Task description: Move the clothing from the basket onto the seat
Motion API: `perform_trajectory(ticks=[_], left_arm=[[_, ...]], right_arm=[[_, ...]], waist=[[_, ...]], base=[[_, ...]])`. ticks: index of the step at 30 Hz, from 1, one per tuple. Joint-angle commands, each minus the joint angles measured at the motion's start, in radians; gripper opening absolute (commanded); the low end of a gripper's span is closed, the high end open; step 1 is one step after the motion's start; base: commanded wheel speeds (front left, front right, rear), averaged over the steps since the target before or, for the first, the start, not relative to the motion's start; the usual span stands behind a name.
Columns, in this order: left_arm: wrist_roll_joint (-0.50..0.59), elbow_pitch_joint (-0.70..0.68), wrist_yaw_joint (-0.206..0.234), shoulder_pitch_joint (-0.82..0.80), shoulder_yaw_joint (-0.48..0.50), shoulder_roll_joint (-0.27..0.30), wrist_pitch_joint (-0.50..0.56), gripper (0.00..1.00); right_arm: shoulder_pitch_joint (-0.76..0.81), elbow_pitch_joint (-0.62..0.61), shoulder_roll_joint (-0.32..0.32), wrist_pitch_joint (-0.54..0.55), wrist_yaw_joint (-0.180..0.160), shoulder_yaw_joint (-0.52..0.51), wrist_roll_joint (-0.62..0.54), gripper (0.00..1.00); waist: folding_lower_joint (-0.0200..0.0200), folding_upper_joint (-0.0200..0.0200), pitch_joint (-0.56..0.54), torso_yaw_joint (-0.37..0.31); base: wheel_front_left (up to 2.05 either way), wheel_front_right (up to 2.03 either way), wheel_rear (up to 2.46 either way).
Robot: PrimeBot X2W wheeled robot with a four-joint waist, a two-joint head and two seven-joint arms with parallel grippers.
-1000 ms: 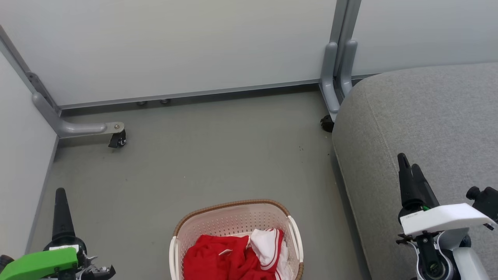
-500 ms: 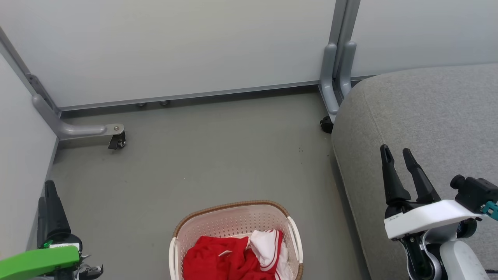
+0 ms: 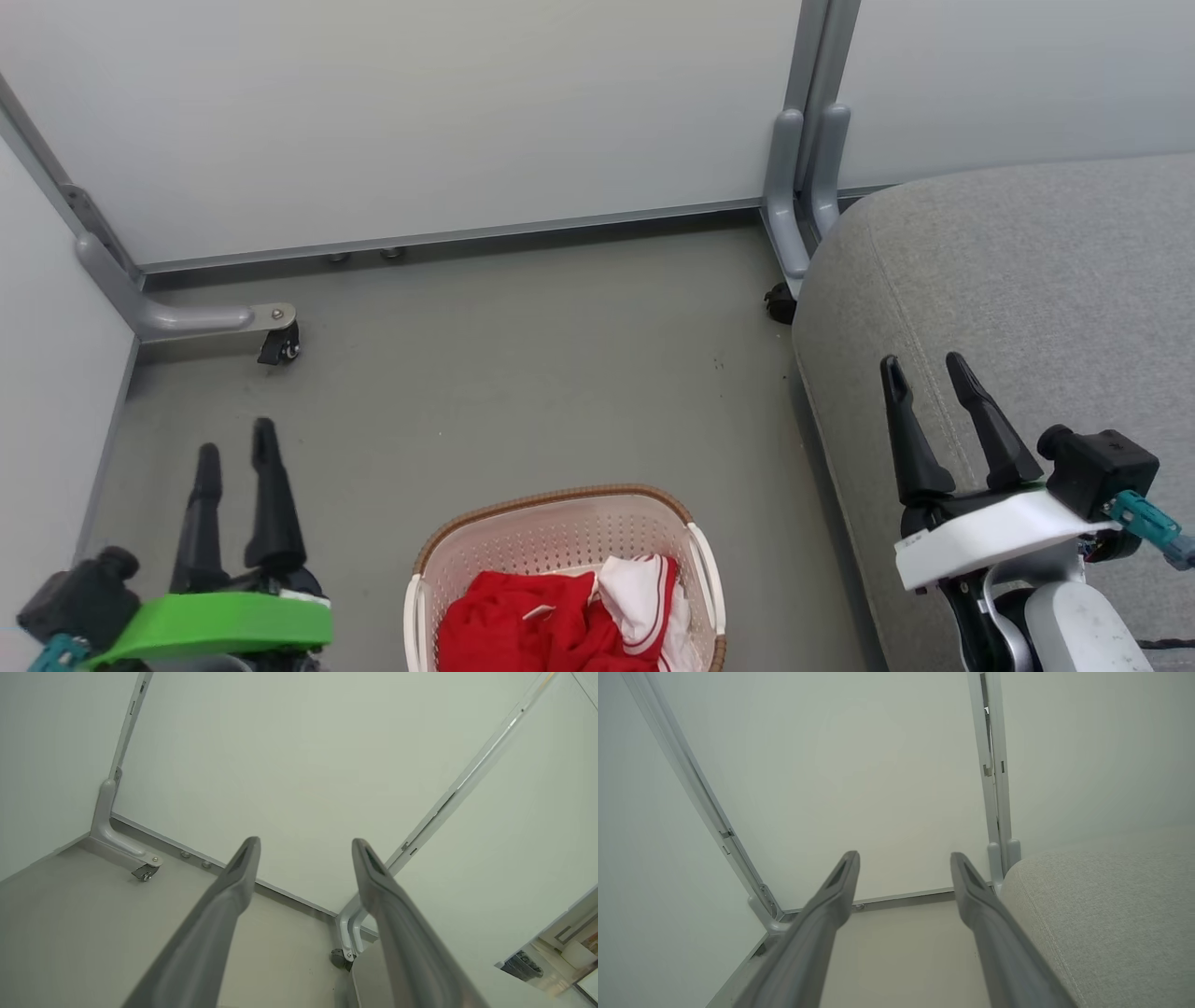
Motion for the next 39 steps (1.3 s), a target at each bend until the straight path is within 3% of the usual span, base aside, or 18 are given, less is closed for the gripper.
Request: perform_trajectory(ticks=[1, 9, 15, 39], left_arm=[[0.060, -0.004, 0.009, 0.014, -0.034, 0.007, -0.009, 1.00], [0.245, 0.011, 0.083, 0.028, -0.133, 0.007, -0.028, 1.00], [0.320, 0.034, 0.118, 0.033, -0.173, 0.007, -0.042, 1.00], [0.505, 0.103, 0.145, 0.062, -0.225, 0.009, -0.090, 1.00]], right_arm=[[-0.003, 0.004, -0.002, -0.011, 0.000, 0.000, -0.036, 1.00], [0.009, 0.060, 0.014, -0.030, 0.000, -0.023, -0.143, 1.00], [0.014, 0.083, 0.021, -0.043, 0.000, -0.022, -0.200, 1.00], [0.032, 0.093, 0.033, -0.093, 0.000, -0.007, -0.345, 1.00]], waist=[[0.0000, 0.0000, -0.002, -0.001], [0.0000, 0.0000, -0.011, -0.004], [0.0000, 0.0000, -0.016, -0.007], [0.0000, 0.0000, -0.036, -0.013]], base=[[0.00, 0.00, 0.00], [0.00, 0.00, 0.00], [0.00, 0.00, 0.00], [0.00, 0.00, 0.00]])
